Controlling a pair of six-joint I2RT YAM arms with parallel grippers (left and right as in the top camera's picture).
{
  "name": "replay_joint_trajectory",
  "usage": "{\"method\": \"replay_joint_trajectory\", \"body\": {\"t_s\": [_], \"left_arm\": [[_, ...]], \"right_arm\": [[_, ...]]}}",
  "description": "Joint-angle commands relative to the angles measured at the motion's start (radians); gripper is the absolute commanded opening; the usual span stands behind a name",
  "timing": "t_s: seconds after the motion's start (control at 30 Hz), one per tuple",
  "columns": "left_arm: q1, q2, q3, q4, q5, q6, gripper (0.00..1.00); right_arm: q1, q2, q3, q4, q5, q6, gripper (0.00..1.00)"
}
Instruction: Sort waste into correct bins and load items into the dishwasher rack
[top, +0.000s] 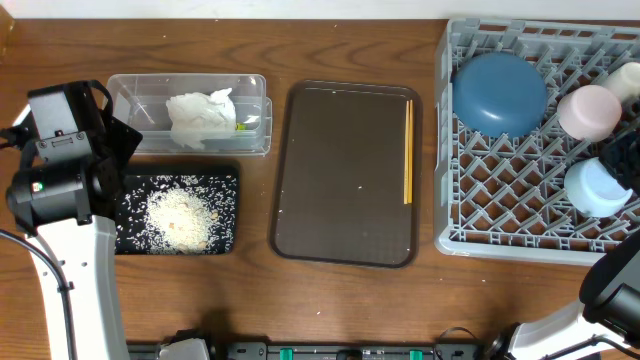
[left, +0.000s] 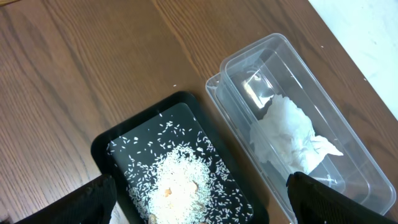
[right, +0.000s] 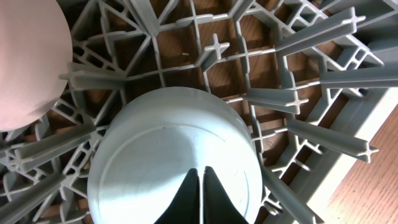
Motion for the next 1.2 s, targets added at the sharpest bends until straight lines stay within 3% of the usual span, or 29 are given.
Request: {"method": "replay_joint_trajectory", "body": {"t_s": [0.0,0.17,0.23,0.3,0.33,0.37,0.4,0.5,0.53,0.67,0.83,0.97,1.17], "left_arm": [[0.006,0.004,-0.003,-0.003,-0.020,-0.013,0.90],[0.005,0.004,-0.003,-0.002,-0.020,-0.013,0.90],[0.005,0.004,-0.003,-0.003,-0.020,-0.013,0.90],[0.006,0.004,-0.003,-0.002,-0.020,-0.013,0.90],[0.006,0.004,-0.003,-0.002,-0.020,-0.013,0.90],[0.005,0.004,-0.003,-0.002,-0.020,-0.013,0.90],[0.005,0.004,-0.003,-0.002,-0.020,-0.013,0.90],[0.006,0.004,-0.003,-0.003,-0.020,-0.013,0.90],[0.005,0.004,-0.003,-0.002,-0.020,-0.013,0.90],[0.006,0.004,-0.003,-0.003,-0.020,-0.013,0.90],[0.006,0.004,-0.003,-0.002,-0.020,-0.013,0.90],[0.006,0.004,-0.003,-0.002,-0.020,-0.013,0.90],[0.006,0.004,-0.003,-0.002,-0.020,-0.013,0.90]], "right_arm": [[-0.010,-0.001,-0.008,-0.008,-0.020,-0.006,0.01],[0.000,-0.102,0.004,-0.016,-0.231,-0.099,0.02],[0.016,-0.162,0.004,0.011,-0.340,-0.200,0.08],[0.044,-0.235,0.004,0.049,-0.476,-0.308,0.26],[0.060,-0.275,0.004,0.075,-0.573,-0.359,0.60],[0.073,-0.307,0.004,0.100,-0.664,-0.390,0.87],[0.090,-0.346,0.004,0.136,-0.787,-0.400,0.99],[0.132,-0.422,0.004,0.281,-1.032,-0.396,0.99],[0.151,-0.436,0.004,0.333,-1.049,-0.361,0.95],[0.272,-0.447,0.004,0.444,-0.969,-0.172,0.77],[0.482,-0.378,0.013,0.419,-0.808,-0.233,0.81],[0.654,-0.241,0.151,0.219,-0.570,-0.283,0.80],[0.818,0.111,0.597,-0.302,-0.297,-0.330,0.86]]}}
